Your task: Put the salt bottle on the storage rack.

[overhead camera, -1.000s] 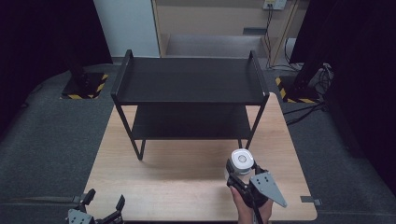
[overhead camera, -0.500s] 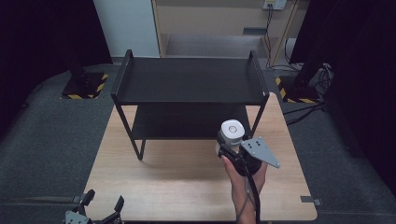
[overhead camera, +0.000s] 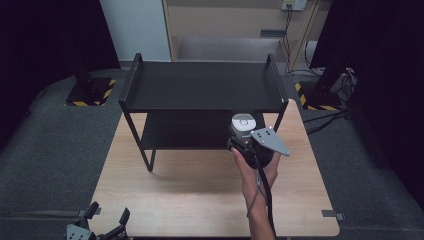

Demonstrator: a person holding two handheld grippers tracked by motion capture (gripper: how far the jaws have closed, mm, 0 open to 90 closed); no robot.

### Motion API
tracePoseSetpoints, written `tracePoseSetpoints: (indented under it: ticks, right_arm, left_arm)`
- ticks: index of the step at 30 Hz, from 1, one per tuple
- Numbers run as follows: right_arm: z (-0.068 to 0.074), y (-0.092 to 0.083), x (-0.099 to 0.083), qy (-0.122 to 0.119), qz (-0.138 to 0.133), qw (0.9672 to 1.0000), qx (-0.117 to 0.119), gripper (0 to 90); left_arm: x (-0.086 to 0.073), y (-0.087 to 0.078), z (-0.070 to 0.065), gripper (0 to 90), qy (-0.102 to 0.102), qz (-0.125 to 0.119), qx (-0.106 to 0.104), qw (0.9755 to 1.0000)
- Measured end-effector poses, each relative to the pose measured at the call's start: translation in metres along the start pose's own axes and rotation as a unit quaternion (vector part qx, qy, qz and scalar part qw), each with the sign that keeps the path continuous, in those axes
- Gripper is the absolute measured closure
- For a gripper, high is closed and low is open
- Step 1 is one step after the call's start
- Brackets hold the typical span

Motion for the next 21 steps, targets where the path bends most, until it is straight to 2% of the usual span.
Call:
tracePoseSetpoints:
  ticks: [4,10,21]
  right_arm:
    - [0.000,0.016,0.002,-0.004,0.001,1.0000,-0.005,31.5]
    - [0.002,0.031,0.000,-0.010,0.003,0.9998,-0.018,31.5]
    - [0.001,0.047,-0.003,-0.005,0.005,0.9996,-0.027,31.5]
  left_arm:
    - [-0.001,0.001,0.002,2.7,-0.002,0.000,0.002,1.0000]
    - [-0.001,0.004,0.004,2.8,-0.004,0.003,0.005,1.0000]
    - [-0.001,0.006,0.007,2.8,-0.004,0.005,0.006,1.0000]
Point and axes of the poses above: each handheld gripper's, and its own axes: y roughly forward along the jaws, x roughly out of its top, z roughly to its left, the point moved 1 cm from there along y, roughly forward along the jaws, and after that the axes turned 4 degrees about -y, right-handed, at the moved point
